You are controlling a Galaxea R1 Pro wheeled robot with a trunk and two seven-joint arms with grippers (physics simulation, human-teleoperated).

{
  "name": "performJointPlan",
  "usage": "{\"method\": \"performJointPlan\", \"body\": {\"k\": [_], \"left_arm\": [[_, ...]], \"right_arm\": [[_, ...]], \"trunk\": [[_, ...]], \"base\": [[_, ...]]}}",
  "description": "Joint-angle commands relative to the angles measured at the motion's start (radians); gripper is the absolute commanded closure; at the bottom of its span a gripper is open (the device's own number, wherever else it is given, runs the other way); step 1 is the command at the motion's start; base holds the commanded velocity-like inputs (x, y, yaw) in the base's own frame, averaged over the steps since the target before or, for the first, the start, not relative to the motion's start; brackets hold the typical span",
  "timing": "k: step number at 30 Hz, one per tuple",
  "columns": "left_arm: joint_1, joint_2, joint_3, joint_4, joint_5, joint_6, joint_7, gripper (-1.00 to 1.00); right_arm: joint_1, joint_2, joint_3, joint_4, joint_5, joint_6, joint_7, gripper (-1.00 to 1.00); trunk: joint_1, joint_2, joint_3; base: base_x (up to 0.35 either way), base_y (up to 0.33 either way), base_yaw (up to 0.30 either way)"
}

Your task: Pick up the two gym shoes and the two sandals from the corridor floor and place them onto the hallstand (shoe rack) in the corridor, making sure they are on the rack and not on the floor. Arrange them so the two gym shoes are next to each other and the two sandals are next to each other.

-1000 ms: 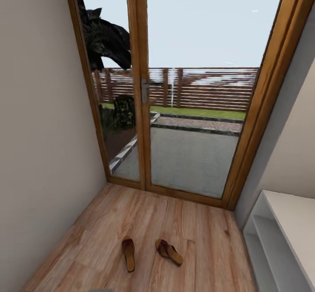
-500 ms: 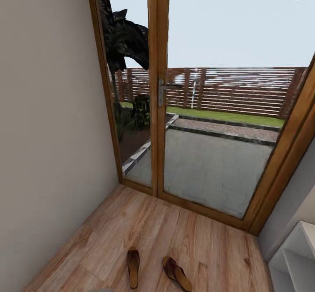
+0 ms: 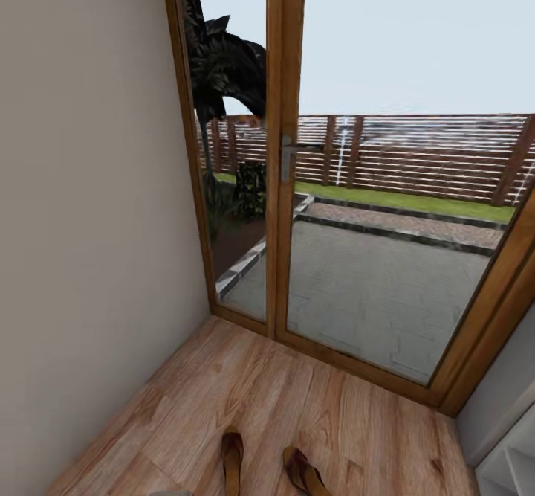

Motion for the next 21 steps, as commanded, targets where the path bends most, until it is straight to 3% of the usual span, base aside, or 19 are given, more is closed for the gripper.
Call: {"method": "performJointPlan", "body": {"k": [1,13,16,19,21], "left_arm": [[0.0,0.0,0.0,0.001,0.002,-0.003,0.0,-1.0],[-0.009,0.001,0.003,-0.004,-0.001,0.005,0.004,-1.0],[-0.041,0.0,0.003,-0.007,-0.004,0.023,0.005,-1.0],[-0.135,0.001,0.002,-0.009,-0.006,0.118,0.002,-1.0],[-0.194,0.002,0.002,-0.01,-0.007,0.177,0.0,-1.0]], "right_arm": [[0.0,0.0,0.0,-0.002,0.001,0.0,0.0,-1.0],[0.0,0.001,0.0,-0.015,0.002,0.001,0.002,-1.0],[-0.002,0.0,0.0,-0.026,0.001,0.009,0.003,-1.0],[-0.037,0.001,0.0,-0.037,0.001,0.05,0.002,-1.0],[-0.079,0.001,0.0,-0.066,-0.001,0.148,0.002,-1.0]], "trunk": [[0.0,0.0,-0.001],[0.0,0.0,-0.001],[0.0,0.0,-0.001],[0.0,0.0,-0.001],[0.0,0.0,-0.001]], "base": [[0.004,0.0,0.003],[0.0,0.0,0.0],[0.0,0.0,0.0],[0.0,0.0,0.0],[0.0,0.0,0.0]]}}
